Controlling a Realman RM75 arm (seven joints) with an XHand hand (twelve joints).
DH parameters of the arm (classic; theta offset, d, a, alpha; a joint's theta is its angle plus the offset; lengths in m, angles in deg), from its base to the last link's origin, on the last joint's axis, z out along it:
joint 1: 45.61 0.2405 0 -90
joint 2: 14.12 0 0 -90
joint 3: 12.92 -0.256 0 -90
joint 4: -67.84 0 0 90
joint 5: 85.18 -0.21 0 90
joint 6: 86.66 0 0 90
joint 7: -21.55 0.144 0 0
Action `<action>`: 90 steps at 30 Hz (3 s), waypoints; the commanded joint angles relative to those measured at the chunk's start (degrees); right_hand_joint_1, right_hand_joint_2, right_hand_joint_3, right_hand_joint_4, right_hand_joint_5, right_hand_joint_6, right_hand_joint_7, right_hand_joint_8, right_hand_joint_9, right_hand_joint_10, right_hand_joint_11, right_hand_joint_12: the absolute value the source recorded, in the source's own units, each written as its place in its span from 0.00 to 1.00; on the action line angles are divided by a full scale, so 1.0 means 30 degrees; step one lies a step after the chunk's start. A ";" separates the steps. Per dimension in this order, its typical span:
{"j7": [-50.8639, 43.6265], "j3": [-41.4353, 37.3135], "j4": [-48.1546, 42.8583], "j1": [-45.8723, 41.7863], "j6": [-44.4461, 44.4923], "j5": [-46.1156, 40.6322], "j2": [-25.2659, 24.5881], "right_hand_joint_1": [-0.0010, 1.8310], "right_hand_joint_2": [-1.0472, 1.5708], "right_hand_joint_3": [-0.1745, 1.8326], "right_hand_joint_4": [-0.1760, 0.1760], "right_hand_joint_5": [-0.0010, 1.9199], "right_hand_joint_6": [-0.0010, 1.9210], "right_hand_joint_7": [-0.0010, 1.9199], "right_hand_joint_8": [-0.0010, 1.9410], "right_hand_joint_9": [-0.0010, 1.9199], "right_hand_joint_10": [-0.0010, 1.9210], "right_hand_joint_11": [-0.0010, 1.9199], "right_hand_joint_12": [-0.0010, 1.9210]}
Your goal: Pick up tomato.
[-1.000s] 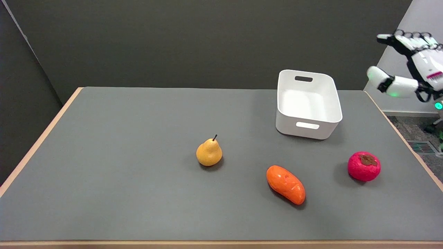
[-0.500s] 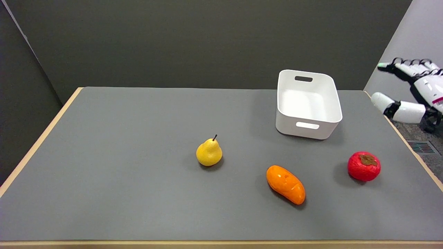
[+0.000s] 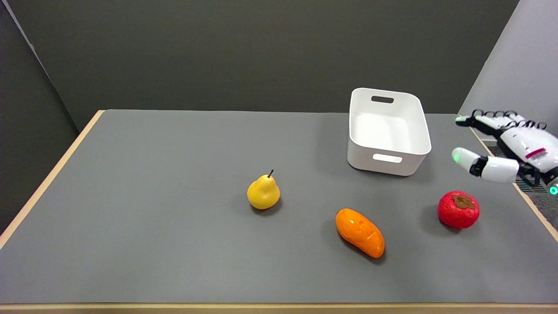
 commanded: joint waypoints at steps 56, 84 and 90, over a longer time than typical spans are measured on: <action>-0.3800 0.3600 0.1190 -0.0175 -0.5595 -0.0836 0.0686 0.20 0.60 0.53 0.75 0.07 0.20 0.08 0.14 0.04 0.28 0.01 0.60; -0.3826 0.3524 0.1005 0.0767 -0.3765 0.0522 0.0899 0.50 0.71 0.54 0.75 0.18 0.55 0.28 0.35 0.27 0.54 0.25 0.82; -0.3826 0.3311 0.0806 0.0887 -0.3230 0.0389 0.0926 0.62 0.87 0.15 0.26 0.26 0.87 0.41 0.70 0.38 0.64 0.32 0.94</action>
